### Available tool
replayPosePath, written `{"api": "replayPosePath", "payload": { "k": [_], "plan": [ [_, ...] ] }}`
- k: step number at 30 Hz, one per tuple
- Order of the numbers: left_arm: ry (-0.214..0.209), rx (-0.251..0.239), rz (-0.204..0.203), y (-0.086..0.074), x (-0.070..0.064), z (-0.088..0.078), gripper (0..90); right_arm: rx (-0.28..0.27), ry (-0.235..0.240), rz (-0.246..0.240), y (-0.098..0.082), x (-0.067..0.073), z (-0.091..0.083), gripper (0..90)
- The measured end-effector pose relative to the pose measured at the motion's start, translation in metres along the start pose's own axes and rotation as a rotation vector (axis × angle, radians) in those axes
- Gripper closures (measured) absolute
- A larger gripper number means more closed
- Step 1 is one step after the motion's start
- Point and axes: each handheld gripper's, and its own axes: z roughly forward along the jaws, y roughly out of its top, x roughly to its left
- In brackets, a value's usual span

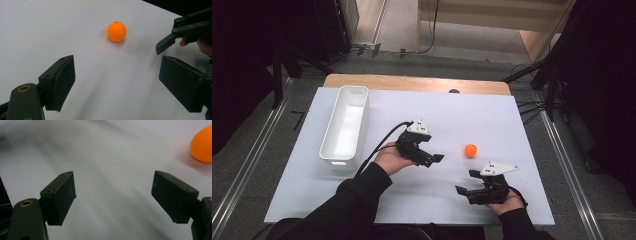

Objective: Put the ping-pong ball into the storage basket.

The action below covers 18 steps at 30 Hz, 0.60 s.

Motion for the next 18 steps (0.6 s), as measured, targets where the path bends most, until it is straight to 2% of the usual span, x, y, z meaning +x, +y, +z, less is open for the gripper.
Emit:
{"api": "replayPosePath", "payload": {
  "k": [2, 9, 15, 16, 17, 18],
  "plan": [
    [0.009, 0.014, 0.008, 0.002, -0.001, 0.002, 14.5, 0.007, -0.002, -0.006, 0.0, 0.0, 0.0, 18.0],
    [0.003, -0.005, 0.0, 0.005, -0.001, 0.008, 14.5, 0.014, -0.004, -0.012, 0.0, 0.0, 0.0, 18.0],
    [0.031, -0.028, 0.008, 0.009, -0.003, 0.012, 14.6, 0.014, -0.004, -0.014, -0.001, 0.0, 0.001, 18.0],
    [0.032, -0.018, 0.012, 0.01, -0.003, 0.013, 14.6, 0.014, -0.004, -0.016, -0.001, 0.0, 0.001, 17.9],
    [0.052, 0.005, 0.028, 0.011, -0.004, 0.015, 14.6, 0.013, -0.004, -0.017, -0.001, 0.0, 0.001, 18.0],
    [0.052, 0.005, 0.028, 0.011, -0.004, 0.015, 14.6, 0.013, -0.004, -0.017, -0.001, 0.0, 0.001, 18.0]
  ]
}}
